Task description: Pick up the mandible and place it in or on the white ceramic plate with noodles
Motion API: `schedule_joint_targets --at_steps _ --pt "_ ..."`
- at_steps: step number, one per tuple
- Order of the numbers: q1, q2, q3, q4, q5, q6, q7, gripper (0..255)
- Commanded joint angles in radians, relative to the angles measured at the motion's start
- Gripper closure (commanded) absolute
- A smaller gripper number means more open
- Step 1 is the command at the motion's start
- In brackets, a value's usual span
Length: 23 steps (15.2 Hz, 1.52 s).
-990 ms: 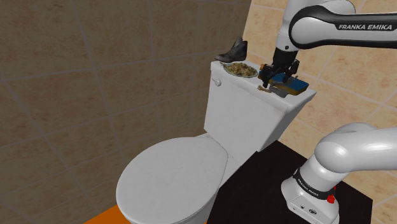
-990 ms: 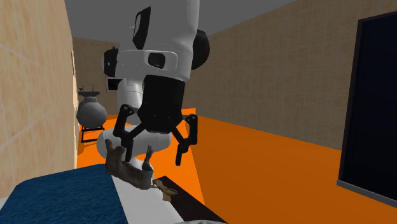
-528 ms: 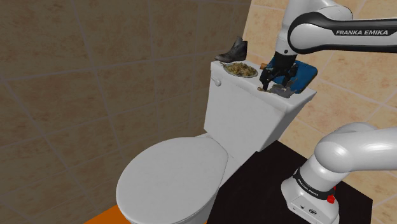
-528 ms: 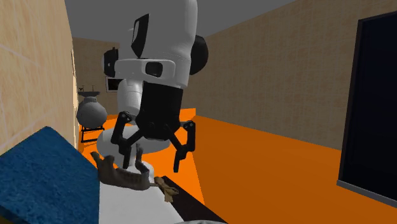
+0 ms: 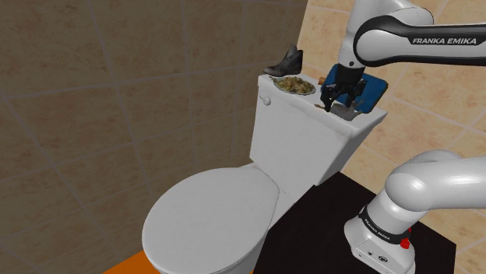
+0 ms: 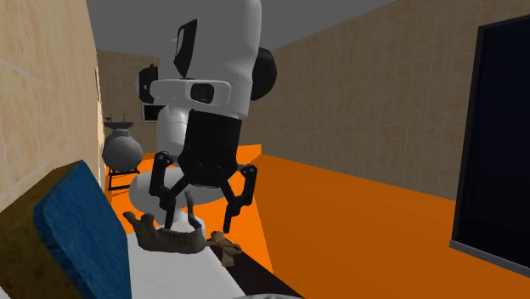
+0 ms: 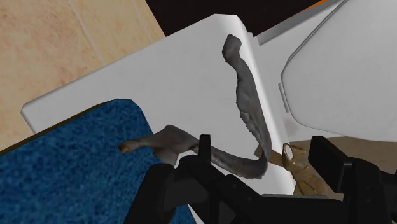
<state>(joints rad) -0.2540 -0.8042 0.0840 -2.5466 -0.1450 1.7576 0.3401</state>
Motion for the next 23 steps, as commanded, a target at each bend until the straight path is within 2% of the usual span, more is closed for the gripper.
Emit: schedule_joint_targets --at_steps 1,4,23 --pt "0.001 0.005 0.000 -0.015 0.010 0.000 -0.001 255" --pt "0.005 0.017 -0.001 -0.004 0.008 0.000 0.003 255" --pt "-0.002 0.062 -0.003 0.279 0.007 -0.236 -0.034 255"
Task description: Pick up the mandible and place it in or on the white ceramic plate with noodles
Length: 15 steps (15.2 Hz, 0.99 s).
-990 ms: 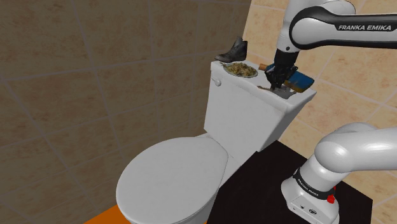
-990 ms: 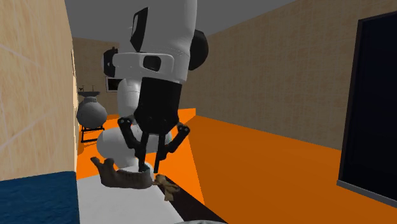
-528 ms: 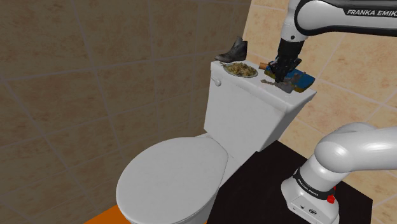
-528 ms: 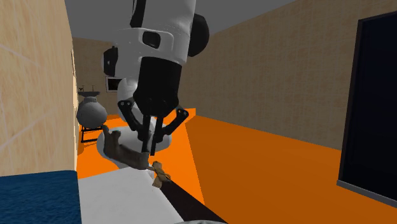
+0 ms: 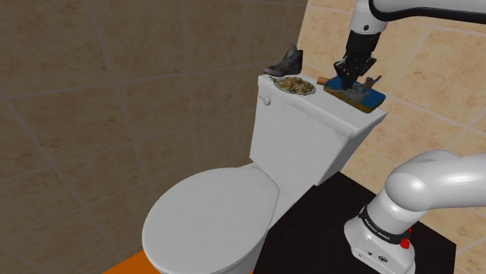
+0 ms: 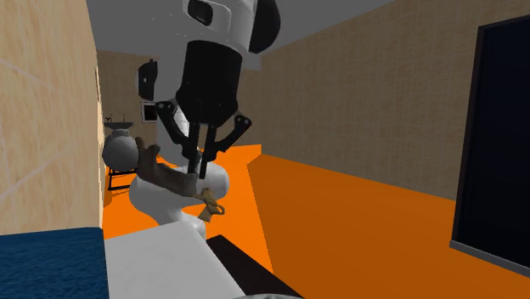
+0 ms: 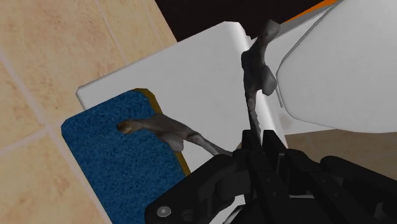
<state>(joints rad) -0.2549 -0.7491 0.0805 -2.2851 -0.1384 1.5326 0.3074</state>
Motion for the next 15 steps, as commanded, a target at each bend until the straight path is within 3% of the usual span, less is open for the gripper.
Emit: schedule_joint_targets --at_steps 1,8,15 --pt "-0.001 0.011 0.000 0.033 0.000 -0.023 -0.004 255" --pt "-0.015 0.251 0.012 0.208 -0.010 0.041 0.013 255" --pt "-0.026 0.530 0.028 0.455 -0.031 0.069 0.033 255"
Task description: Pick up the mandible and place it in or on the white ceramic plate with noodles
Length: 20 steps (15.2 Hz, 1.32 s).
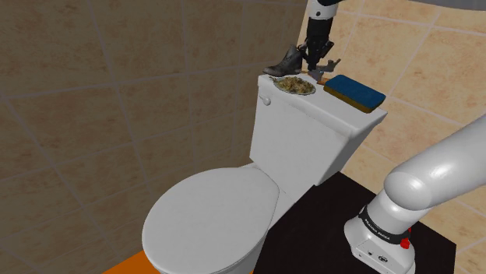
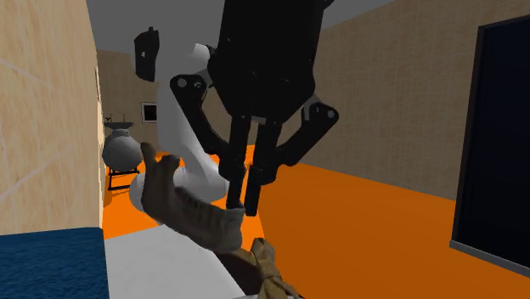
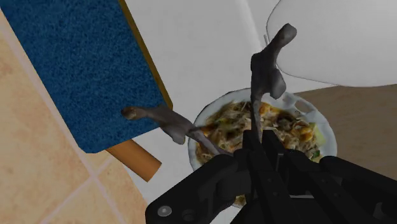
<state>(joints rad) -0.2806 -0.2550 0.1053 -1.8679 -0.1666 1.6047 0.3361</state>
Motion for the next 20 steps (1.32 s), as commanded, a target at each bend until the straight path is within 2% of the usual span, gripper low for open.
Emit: schedule_joint_targets --at_steps 1,6,17,20 --pt "-0.001 0.077 0.006 0.080 -0.007 -0.004 0.006 255" --pt "0.002 0.269 0.014 0.294 -0.028 -0.029 0.015 255" --pt "-0.001 0.247 0.011 0.119 -0.028 0.122 0.038 255" --pt "-0.002 0.246 0.011 0.109 -0.028 0.131 0.040 255"
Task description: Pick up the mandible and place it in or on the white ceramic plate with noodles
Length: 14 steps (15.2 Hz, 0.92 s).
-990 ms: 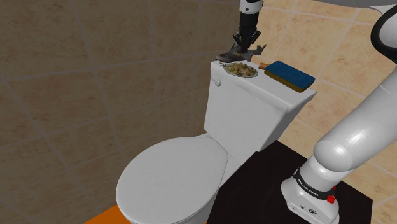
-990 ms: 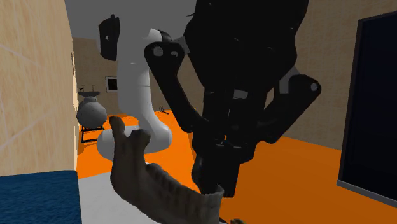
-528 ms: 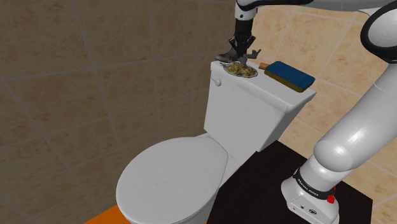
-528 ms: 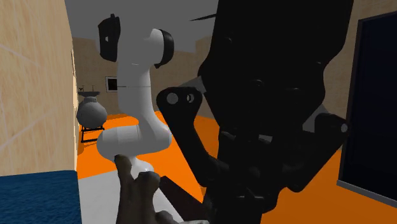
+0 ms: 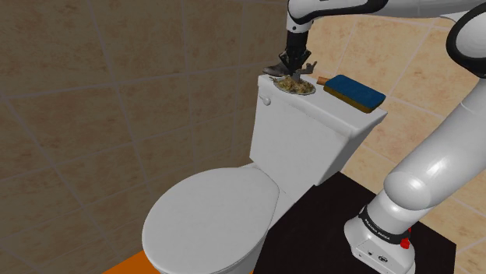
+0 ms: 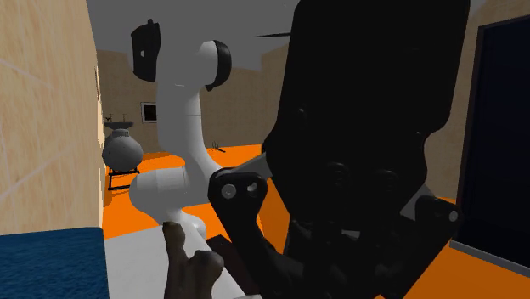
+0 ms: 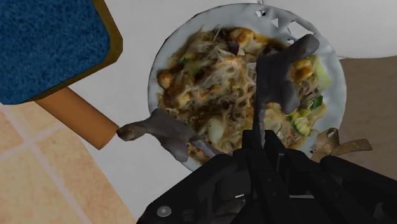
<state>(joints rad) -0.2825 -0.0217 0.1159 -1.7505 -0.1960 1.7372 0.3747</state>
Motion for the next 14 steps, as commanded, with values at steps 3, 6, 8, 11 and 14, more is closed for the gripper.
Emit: schedule_joint_targets --at_steps 3,6,8,11,14 --pt "0.000 0.013 0.000 -0.008 0.002 -0.001 0.001 255" --pt "0.001 0.014 0.001 -0.007 0.002 -0.003 0.002 0" --pt "0.001 0.015 0.000 -0.003 0.002 -0.006 0.000 0" --pt "0.001 0.013 0.000 -0.008 0.002 -0.001 0.001 0" --pt "0.009 0.025 0.009 0.105 0.003 -0.105 -0.001 0"
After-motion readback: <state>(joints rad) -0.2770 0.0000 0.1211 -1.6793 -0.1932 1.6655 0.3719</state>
